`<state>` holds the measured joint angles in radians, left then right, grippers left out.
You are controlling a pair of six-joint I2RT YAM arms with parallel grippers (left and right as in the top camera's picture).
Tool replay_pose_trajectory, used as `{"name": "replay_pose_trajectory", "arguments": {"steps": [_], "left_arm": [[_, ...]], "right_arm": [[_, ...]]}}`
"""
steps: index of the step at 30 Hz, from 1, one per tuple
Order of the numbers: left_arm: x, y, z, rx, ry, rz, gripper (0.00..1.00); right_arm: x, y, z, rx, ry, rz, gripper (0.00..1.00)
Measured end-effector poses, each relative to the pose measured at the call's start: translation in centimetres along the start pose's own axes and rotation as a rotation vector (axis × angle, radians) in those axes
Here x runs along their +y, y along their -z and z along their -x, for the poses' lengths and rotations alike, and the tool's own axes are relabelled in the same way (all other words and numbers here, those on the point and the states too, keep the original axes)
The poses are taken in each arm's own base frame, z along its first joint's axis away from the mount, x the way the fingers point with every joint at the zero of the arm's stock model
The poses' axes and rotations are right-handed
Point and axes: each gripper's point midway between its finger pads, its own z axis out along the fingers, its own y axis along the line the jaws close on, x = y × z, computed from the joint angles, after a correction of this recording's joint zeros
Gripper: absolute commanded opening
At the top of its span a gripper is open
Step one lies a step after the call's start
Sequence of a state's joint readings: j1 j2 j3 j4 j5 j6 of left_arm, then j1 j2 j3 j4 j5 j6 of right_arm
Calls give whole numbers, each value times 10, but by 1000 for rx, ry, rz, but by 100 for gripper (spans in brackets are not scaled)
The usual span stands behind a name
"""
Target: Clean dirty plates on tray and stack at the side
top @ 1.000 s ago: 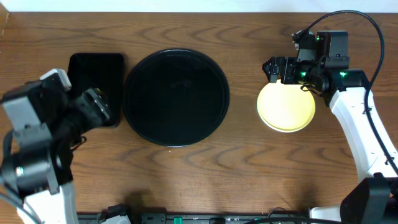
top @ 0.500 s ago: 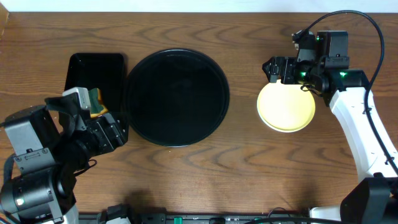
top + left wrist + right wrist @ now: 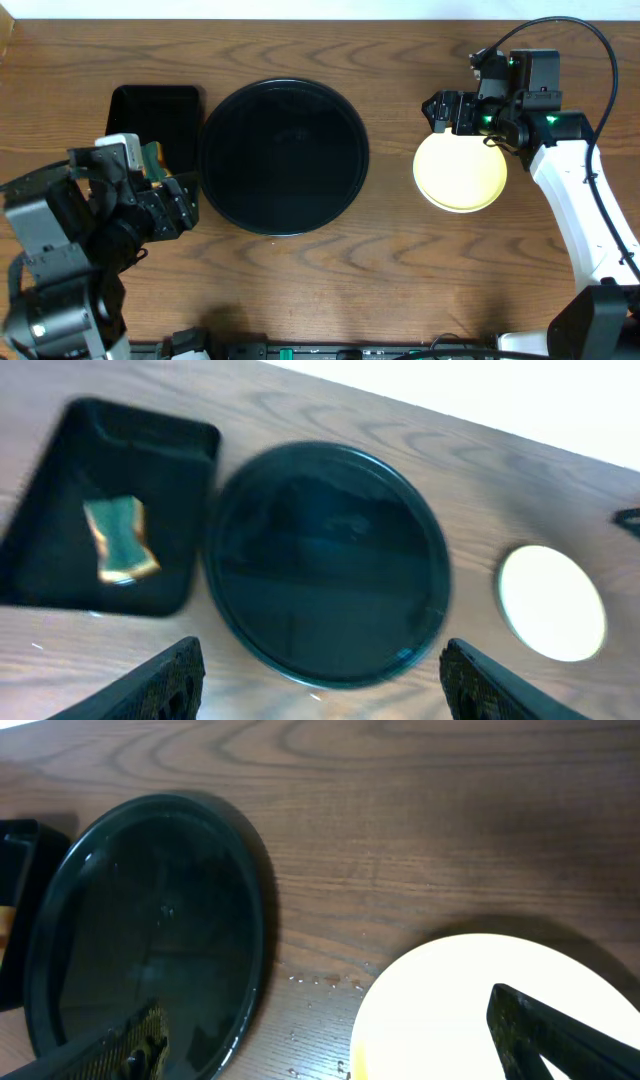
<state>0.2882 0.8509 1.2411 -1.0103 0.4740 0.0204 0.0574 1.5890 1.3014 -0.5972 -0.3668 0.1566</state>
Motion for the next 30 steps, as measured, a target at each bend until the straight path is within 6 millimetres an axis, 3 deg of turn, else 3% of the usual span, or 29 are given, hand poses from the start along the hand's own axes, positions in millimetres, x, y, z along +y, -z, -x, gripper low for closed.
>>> {"name": "replay_pose_trajectory", "arguments": {"steps": [5,10,14,22,30], "left_arm": [[9,-1,-2,-157,-114,74,76],[4,3,-7,-353,-297,93,76],[4,-2,-24,-440,-409,101,76],[21,-37,-64,-487,-498,129,76],[33,-67,-90,-531,-525,138,76]], "right_arm": [[0,0,0,0,0,0,99],[0,0,0,-1,0,0,99],[0,0,0,-1,0,0,99],[0,0,0,0,0,0,99],[0,0,0,0,0,0,99]]}}
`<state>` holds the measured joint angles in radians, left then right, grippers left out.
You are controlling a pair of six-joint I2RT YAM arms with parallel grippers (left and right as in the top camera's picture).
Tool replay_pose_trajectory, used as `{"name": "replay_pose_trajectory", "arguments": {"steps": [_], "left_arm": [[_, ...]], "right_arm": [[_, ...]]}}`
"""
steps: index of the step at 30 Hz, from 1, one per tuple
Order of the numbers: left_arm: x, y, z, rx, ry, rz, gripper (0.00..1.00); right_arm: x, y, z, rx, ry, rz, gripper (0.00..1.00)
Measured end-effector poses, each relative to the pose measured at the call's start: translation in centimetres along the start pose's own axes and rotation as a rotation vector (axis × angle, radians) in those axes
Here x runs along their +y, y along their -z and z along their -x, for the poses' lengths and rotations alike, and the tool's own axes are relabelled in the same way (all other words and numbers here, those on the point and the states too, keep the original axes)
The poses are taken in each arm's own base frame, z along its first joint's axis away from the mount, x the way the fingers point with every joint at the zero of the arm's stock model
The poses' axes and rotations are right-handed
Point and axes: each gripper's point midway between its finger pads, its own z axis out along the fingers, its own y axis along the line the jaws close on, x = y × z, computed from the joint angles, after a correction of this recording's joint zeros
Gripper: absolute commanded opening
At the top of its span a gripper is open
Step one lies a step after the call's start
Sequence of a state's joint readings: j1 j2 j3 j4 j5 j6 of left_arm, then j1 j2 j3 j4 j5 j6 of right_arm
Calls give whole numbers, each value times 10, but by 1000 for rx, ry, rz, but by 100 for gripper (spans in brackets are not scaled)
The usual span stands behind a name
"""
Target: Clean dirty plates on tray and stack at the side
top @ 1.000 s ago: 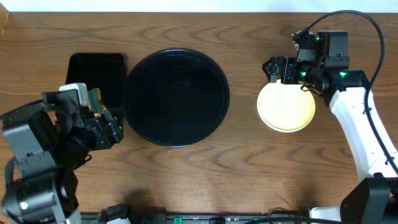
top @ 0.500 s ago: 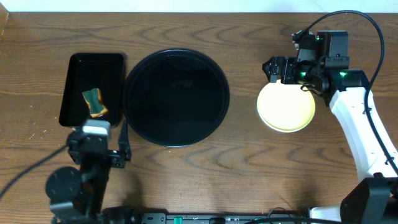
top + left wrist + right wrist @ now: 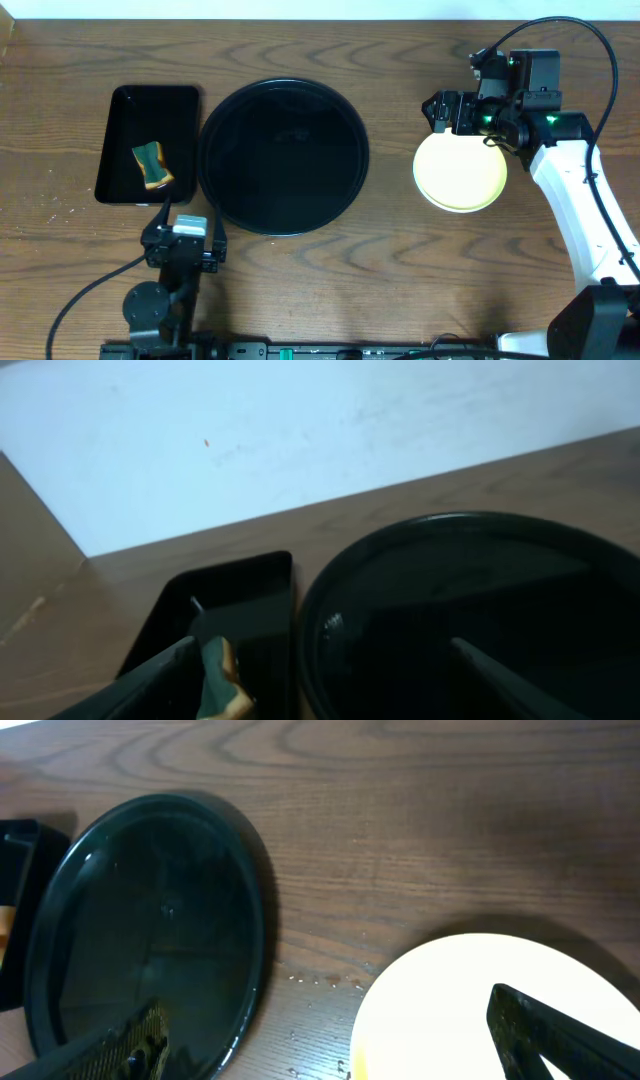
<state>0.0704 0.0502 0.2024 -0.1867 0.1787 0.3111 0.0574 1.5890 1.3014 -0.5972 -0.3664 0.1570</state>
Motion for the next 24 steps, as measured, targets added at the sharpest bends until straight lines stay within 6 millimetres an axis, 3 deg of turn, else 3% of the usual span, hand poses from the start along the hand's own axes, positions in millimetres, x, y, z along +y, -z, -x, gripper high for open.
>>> {"name": "replay_pose_trajectory", "arguments": {"steps": [10,24], "left_arm": [[-4,-11,-37,32,1,15,76],[0,-15,-38,2,-3,50,76]], "right_arm": [[0,0,0,0,0,0,99],[0,0,0,0,0,1,99]]}}
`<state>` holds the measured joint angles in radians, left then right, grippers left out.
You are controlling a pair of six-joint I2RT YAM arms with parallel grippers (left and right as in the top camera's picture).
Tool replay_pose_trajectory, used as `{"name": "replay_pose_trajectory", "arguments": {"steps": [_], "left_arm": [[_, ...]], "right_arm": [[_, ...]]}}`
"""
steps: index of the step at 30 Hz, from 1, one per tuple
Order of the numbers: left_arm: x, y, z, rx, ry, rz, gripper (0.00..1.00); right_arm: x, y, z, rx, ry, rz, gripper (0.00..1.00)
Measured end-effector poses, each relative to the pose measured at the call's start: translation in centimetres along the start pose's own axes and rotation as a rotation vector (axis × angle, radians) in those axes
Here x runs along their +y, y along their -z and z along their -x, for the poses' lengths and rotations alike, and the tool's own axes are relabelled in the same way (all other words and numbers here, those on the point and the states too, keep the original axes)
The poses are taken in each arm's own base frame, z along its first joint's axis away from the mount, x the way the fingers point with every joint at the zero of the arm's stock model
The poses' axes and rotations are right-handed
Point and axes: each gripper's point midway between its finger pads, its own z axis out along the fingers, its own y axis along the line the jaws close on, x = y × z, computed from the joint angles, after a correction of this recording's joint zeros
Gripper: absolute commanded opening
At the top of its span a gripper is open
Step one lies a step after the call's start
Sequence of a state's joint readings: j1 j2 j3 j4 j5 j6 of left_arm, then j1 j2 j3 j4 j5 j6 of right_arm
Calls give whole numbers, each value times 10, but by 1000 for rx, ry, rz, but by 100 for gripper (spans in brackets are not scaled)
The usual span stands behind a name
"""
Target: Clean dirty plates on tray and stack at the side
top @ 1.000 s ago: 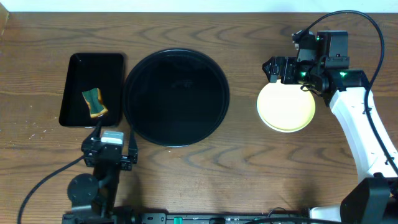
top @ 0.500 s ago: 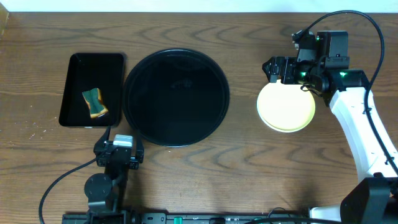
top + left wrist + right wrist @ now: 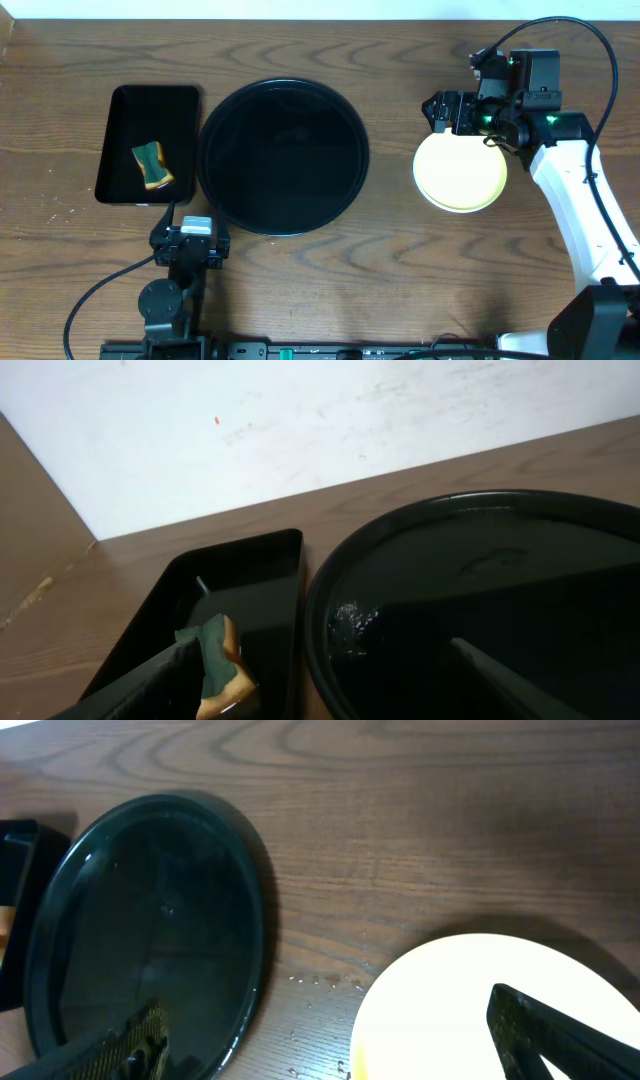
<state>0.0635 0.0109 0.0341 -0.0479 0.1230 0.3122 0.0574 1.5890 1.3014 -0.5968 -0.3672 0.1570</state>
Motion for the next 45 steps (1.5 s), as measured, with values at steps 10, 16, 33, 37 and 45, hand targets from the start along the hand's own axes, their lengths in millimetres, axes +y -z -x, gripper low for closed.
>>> {"name": "replay_pose_trajectory", "arguments": {"steps": [10,16,33,37,45], "left_arm": [[1,0,0,1,0,3,76],[1,0,0,1,0,3,76],[1,0,0,1,0,3,77],[0,0,0,1,0,3,77],[1,0,0,1,0,3,77]], "right_arm": [[0,0,0,0,0,0,99],[0,0,0,0,0,0,99],[-13,2,-10,34,-5,-76,99],[-12,16,-5,-22,68,-97,99],[9,85,-5,-354,272,-105,99]]}}
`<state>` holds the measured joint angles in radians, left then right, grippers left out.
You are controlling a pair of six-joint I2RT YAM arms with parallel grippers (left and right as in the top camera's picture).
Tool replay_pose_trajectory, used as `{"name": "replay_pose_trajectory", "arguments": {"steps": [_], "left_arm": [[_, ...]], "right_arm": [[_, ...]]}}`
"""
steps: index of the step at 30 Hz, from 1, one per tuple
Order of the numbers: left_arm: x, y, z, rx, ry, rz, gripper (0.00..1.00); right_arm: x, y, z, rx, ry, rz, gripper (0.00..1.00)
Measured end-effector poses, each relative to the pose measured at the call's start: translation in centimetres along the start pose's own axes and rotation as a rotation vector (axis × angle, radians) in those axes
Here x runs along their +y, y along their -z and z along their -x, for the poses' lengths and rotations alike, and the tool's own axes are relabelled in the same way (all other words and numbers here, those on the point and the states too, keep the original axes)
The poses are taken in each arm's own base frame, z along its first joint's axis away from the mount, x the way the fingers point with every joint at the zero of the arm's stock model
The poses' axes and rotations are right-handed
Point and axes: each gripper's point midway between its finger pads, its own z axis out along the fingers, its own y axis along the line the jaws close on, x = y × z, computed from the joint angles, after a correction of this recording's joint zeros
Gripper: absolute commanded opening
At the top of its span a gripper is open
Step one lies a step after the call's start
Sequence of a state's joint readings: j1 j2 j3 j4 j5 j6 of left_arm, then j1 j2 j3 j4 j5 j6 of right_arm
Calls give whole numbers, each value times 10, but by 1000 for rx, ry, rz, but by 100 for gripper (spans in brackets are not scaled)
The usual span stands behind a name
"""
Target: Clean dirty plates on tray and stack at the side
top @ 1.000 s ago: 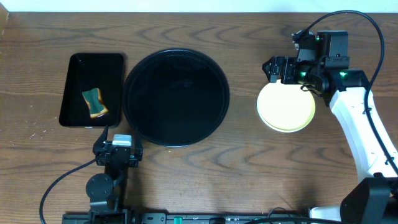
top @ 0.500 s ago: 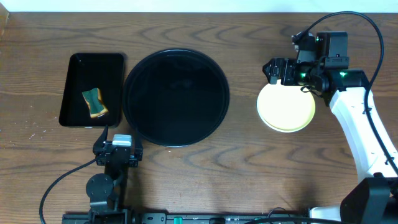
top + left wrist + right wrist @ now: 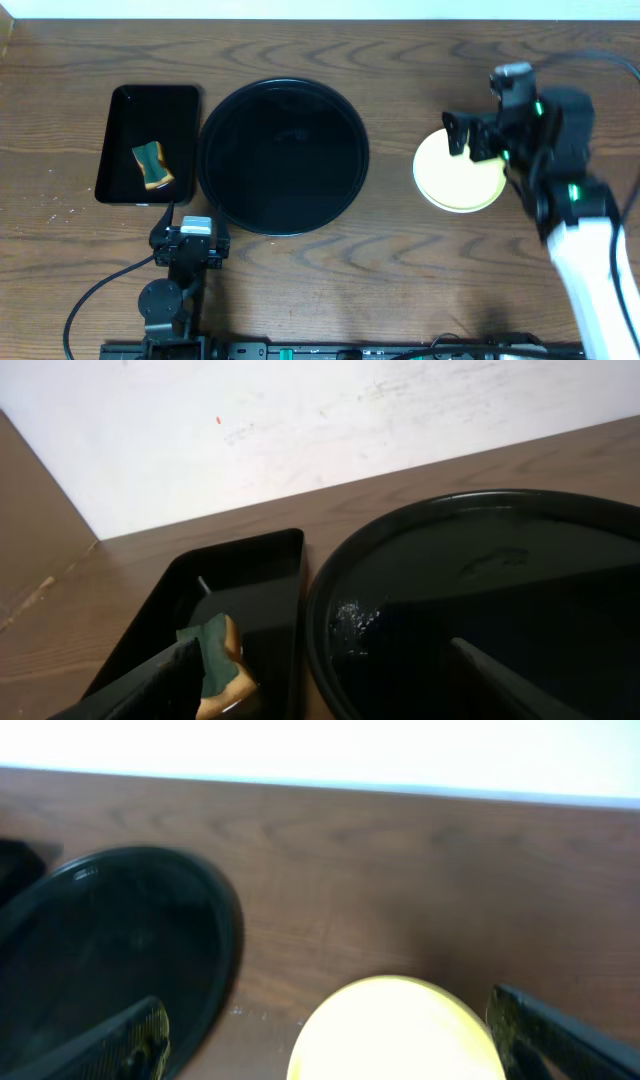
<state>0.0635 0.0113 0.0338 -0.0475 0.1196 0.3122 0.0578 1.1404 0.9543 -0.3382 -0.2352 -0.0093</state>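
The round black tray [image 3: 285,155] lies mid-table, wet and with no plate on it; the left wrist view shows its near rim [image 3: 330,630]. A stack of pale yellow plates [image 3: 458,178] sits to its right, also seen from the right wrist [image 3: 400,1030]. My right gripper [image 3: 472,138] hangs open above the stack's far edge, its fingers [image 3: 150,1025] wide apart and holding nothing. My left gripper [image 3: 187,243] rests open at the table's front, facing the tray.
A black rectangular tray [image 3: 148,110] at the left holds a green and yellow sponge [image 3: 152,165], which also shows in the left wrist view [image 3: 222,660]. A white wall [image 3: 300,420] runs behind the table's far edge.
My right arm has lifted and drawn back from the yellow plates, so its camera now takes in the far wall. The left arm, plates, tray and sponge have not moved.
At first my left arm was raised by the rectangular tray, gripper open. A second later it was down at the table's front edge, where it has stayed. My right gripper stayed open over the yellow plates throughout, and now hangs higher.
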Motion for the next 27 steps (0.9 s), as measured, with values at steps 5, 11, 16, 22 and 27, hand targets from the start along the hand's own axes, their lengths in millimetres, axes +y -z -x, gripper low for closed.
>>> {"name": "replay_pose_trajectory", "arguments": {"steps": [5,11,16,22,27], "left_arm": [[1,0,0,1,0,4,76],[1,0,0,2,0,6,77],[1,0,0,2,0,7,77],[1,0,0,2,0,7,76],[1,0,0,2,0,7,76]], "right_arm": [[6,31,-26,-136,70,-13,99],[11,52,-78,-249,122,-22,99],[13,60,-107,-361,154,-28,99],[14,59,-128,-447,177,-31,99],[16,63,-132,-458,183,-28,99]]}}
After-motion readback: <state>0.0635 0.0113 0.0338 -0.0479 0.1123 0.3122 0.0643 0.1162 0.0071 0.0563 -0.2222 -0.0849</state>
